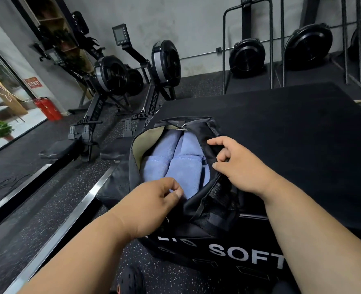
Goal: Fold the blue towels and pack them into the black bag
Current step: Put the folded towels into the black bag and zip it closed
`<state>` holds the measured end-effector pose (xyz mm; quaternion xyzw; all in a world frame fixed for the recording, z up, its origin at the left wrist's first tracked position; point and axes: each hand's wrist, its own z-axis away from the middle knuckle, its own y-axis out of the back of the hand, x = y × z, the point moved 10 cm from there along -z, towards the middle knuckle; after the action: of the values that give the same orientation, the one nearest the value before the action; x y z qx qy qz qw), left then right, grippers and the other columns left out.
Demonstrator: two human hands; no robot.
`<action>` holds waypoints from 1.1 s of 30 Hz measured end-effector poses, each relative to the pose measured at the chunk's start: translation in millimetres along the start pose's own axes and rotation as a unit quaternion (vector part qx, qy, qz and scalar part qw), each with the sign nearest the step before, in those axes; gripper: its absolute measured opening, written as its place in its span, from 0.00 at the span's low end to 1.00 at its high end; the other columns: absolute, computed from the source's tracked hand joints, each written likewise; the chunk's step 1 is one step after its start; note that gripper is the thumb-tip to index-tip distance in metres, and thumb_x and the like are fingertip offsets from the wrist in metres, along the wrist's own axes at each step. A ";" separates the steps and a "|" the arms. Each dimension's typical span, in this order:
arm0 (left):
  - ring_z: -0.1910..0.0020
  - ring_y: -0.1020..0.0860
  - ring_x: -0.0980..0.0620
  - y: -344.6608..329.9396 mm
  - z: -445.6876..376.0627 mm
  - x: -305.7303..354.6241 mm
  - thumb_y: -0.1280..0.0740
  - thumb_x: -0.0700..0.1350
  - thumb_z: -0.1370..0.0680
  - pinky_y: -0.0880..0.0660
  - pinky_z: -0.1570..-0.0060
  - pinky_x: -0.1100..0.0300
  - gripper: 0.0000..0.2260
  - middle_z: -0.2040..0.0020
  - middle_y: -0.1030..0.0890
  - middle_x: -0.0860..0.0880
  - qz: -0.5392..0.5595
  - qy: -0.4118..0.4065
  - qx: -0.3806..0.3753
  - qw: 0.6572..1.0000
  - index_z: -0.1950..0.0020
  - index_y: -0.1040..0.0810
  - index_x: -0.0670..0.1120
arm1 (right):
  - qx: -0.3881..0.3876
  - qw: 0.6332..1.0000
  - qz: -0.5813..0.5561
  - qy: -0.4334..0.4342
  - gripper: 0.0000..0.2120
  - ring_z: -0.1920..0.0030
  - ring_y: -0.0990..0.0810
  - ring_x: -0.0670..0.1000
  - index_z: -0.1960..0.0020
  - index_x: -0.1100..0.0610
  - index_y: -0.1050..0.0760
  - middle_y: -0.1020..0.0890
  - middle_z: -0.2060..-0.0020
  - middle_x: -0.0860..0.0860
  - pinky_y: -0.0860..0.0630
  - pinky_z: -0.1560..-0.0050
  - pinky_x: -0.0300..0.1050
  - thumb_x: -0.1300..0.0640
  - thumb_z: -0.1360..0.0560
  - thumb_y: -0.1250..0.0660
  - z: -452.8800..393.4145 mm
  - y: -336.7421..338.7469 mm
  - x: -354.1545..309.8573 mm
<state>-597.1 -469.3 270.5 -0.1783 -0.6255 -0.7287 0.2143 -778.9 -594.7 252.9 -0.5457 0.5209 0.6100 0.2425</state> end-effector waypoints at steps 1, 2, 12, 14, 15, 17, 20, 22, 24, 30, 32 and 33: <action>0.67 0.26 0.56 -3.7 3.2 -0.8 0.37 0.55 0.15 0.23 0.57 0.52 0.08 0.64 0.20 0.53 0.020 0.002 -0.012 1.000 0.50 0.22 0.55 | -0.002 1.000 -0.005 0.003 0.26 0.67 0.26 0.45 0.31 0.41 0.28 0.22 0.62 0.48 0.25 0.65 0.39 0.64 0.21 0.31 0.1 -0.8 -0.5; 0.67 0.27 0.56 -7.7 5.3 -1.1 0.37 0.56 0.15 0.24 0.58 0.52 0.08 0.64 0.21 0.51 0.029 0.003 -0.020 0.999 0.49 0.23 0.55 | -0.002 1.000 -0.009 0.007 0.26 0.67 0.26 0.45 0.30 0.41 0.28 0.22 0.62 0.47 0.25 0.66 0.39 0.64 0.21 0.31 0.5 -1.4 -1.3; 0.58 0.29 0.49 -11.8 4.7 20.4 0.27 0.43 0.23 0.30 0.57 0.61 0.10 0.58 0.25 0.50 0.378 -0.031 0.013 0.925 0.42 0.20 0.48 | 0.006 0.999 -0.040 0.012 0.27 0.68 0.28 0.45 0.28 0.41 0.30 0.22 0.64 0.44 0.28 0.67 0.38 0.63 0.21 0.30 2.5 -0.8 -1.8; 0.58 0.28 0.52 -13.9 4.2 18.8 0.27 0.36 0.22 0.29 0.58 0.67 0.09 0.58 0.27 0.50 0.381 -0.034 0.008 0.924 0.42 0.19 0.45 | 0.001 0.999 -0.047 0.009 0.28 0.68 0.28 0.45 0.28 0.40 0.30 0.23 0.64 0.44 0.28 0.67 0.39 0.63 0.21 0.30 2.5 -2.0 -1.8; 0.58 0.29 0.53 -14.3 3.7 16.2 0.27 0.36 0.21 0.29 0.58 0.68 0.09 0.57 0.27 0.50 0.372 -0.028 0.006 0.928 0.43 0.18 0.45 | -0.001 0.999 -0.048 0.007 0.28 0.68 0.28 0.45 0.28 0.40 0.31 0.22 0.64 0.44 0.28 0.67 0.39 0.63 0.21 0.30 2.5 -3.0 -1.5; 0.56 0.26 0.52 -16.8 1.8 14.8 0.28 0.42 0.22 0.28 0.55 0.66 0.08 0.56 0.24 0.46 0.362 -0.008 -0.016 0.932 0.43 0.15 0.47 | -0.004 0.999 -0.050 0.002 0.28 0.68 0.27 0.45 0.27 0.40 0.31 0.22 0.64 0.44 0.27 0.67 0.39 0.63 0.21 0.30 2.8 -5.6 -0.6; 0.52 0.19 0.50 -16.3 -9.2 20.6 0.33 0.42 0.20 0.23 0.51 0.60 0.12 0.47 0.15 0.40 0.422 0.030 -0.046 0.905 0.38 0.16 0.47 | 0.003 0.998 -0.058 -0.005 0.28 0.67 0.27 0.45 0.26 0.40 0.31 0.22 0.64 0.45 0.27 0.67 0.38 0.62 0.21 0.30 1.1 -5.4 1.0; 0.54 0.20 0.50 -10.6 -22.8 26.4 0.35 0.45 0.22 0.24 0.52 0.58 0.16 0.48 0.16 0.41 0.458 0.040 -0.049 0.887 0.34 0.19 0.47 | 0.015 0.997 -0.076 -0.008 0.27 0.67 0.28 0.46 0.26 0.40 0.31 0.23 0.64 0.44 0.28 0.66 0.40 0.61 0.20 0.31 0.6 -2.1 2.0; 0.56 0.21 0.49 -7.5 -38.5 32.6 0.37 0.49 0.22 0.27 0.51 0.55 0.20 0.49 0.17 0.41 0.477 0.052 -0.059 0.875 0.31 0.22 0.47 | 0.025 0.995 -0.101 -0.010 0.26 0.65 0.28 0.48 0.26 0.41 0.31 0.23 0.64 0.45 0.28 0.61 0.44 0.60 0.19 0.31 0.2 0.8 2.9; 0.55 0.25 0.45 -8.4 -65.0 58.6 0.38 0.52 0.22 0.30 0.50 0.51 0.16 0.47 0.16 0.41 0.504 0.064 -0.105 0.855 0.36 0.19 0.53 | 0.085 0.982 -0.163 -0.032 0.22 0.63 0.21 0.46 0.33 0.45 0.24 0.17 0.61 0.55 0.24 0.50 0.47 0.65 0.21 0.38 -5.7 15.3 6.5; 0.53 0.21 0.46 -2.5 -75.7 65.0 0.41 0.52 0.19 0.29 0.47 0.50 0.19 0.45 0.15 0.42 0.513 0.038 -0.093 0.853 0.29 0.23 0.54 | 0.099 0.977 -0.186 -0.032 0.23 0.62 0.21 0.48 0.36 0.44 0.23 0.16 0.59 0.58 0.25 0.49 0.48 0.66 0.24 0.40 -7.2 20.3 7.7; 0.53 0.20 0.47 1.1 -81.4 66.8 0.43 0.53 0.18 0.28 0.46 0.50 0.20 0.45 0.14 0.43 0.517 0.028 -0.087 0.851 0.27 0.25 0.53 | 0.105 0.974 -0.197 -0.030 0.23 0.62 0.21 0.48 0.36 0.44 0.23 0.15 0.58 0.58 0.25 0.49 0.47 0.66 0.24 0.40 -6.7 21.6 7.4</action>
<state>-652.3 -555.8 294.2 -0.4730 -0.3711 -0.5688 0.5613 -796.9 -610.1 255.0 -0.5907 0.4568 0.5081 0.4292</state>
